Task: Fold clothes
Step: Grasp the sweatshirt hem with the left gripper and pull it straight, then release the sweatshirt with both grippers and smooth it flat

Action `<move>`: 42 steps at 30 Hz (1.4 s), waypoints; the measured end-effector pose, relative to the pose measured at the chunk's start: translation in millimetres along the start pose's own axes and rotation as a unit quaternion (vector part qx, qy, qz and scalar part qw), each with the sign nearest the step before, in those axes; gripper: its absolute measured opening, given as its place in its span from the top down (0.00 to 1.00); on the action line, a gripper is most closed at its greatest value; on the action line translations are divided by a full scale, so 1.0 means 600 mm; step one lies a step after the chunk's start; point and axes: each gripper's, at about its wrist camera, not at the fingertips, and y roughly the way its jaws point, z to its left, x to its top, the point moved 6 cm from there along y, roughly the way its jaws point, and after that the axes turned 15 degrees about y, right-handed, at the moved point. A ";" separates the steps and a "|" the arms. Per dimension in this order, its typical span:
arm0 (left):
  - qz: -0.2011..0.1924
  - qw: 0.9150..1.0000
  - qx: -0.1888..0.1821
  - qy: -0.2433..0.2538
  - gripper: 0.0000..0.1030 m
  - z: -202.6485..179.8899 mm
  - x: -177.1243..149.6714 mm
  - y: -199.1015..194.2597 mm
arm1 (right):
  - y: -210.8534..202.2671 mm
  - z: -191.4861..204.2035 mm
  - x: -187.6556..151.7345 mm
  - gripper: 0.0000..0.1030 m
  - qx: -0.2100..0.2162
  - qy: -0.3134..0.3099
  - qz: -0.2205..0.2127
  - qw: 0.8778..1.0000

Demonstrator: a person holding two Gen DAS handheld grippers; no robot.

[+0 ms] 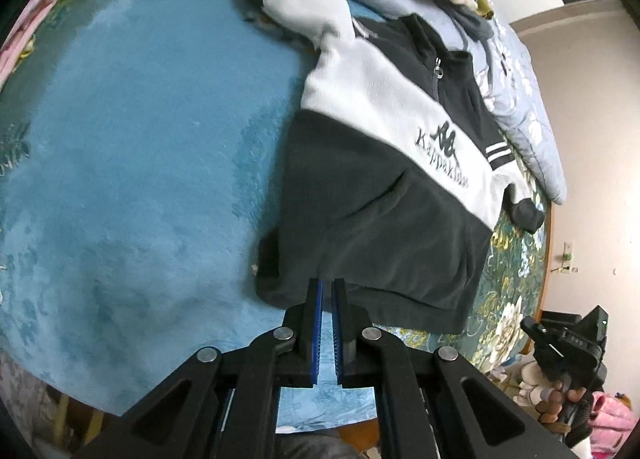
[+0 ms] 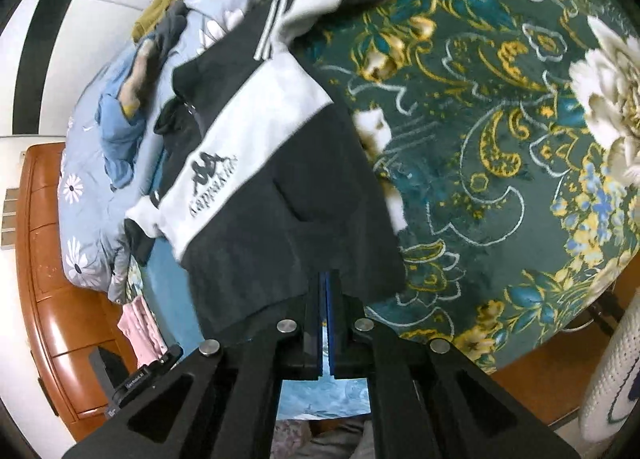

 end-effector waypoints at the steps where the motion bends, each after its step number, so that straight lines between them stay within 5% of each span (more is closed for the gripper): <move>1: -0.005 1.000 -0.003 -0.002 0.93 0.000 0.004 -0.004 | -0.005 0.003 -0.001 0.99 -0.001 -0.001 -0.003 1.000; 5: -0.032 0.999 -0.015 -0.023 0.90 0.006 0.028 -0.030 | -0.039 0.031 0.000 0.98 -0.008 -0.015 -0.018 1.000; 9: -0.065 0.997 -0.027 -0.040 0.66 -0.003 0.064 -0.053 | -0.080 0.085 0.020 0.98 -0.013 -0.053 -0.034 0.998; 13: -0.090 0.995 -0.026 -0.025 0.57 -0.027 0.121 -0.075 | -0.097 0.148 0.064 0.98 -0.021 -0.090 -0.044 0.995; 15: -0.104 0.994 -0.017 -0.002 0.42 -0.044 0.160 -0.088 | -0.098 0.180 0.090 0.97 -0.016 -0.103 -0.048 0.993; 19: -0.122 0.991 0.016 0.045 0.28 -0.078 0.239 -0.101 | -0.071 0.257 0.150 0.48 -0.002 -0.159 -0.044 0.986; 20: -0.123 0.990 0.026 0.056 0.22 -0.086 0.260 -0.099 | -0.064 0.276 0.165 0.47 0.002 -0.173 -0.043 0.984; 25: -0.095 0.987 0.082 0.102 0.16 -0.108 0.341 -0.049 | 0.009 0.345 0.232 0.47 -0.027 -0.253 -0.020 0.967; 33: -0.022 0.977 0.129 0.166 0.15 -0.111 0.437 0.063 | 0.171 0.387 0.317 0.47 -0.115 -0.378 0.036 0.918; 42: 0.059 0.965 0.142 0.214 0.15 -0.068 0.525 0.188 | 0.291 0.427 0.383 0.47 -0.133 -0.407 0.072 0.901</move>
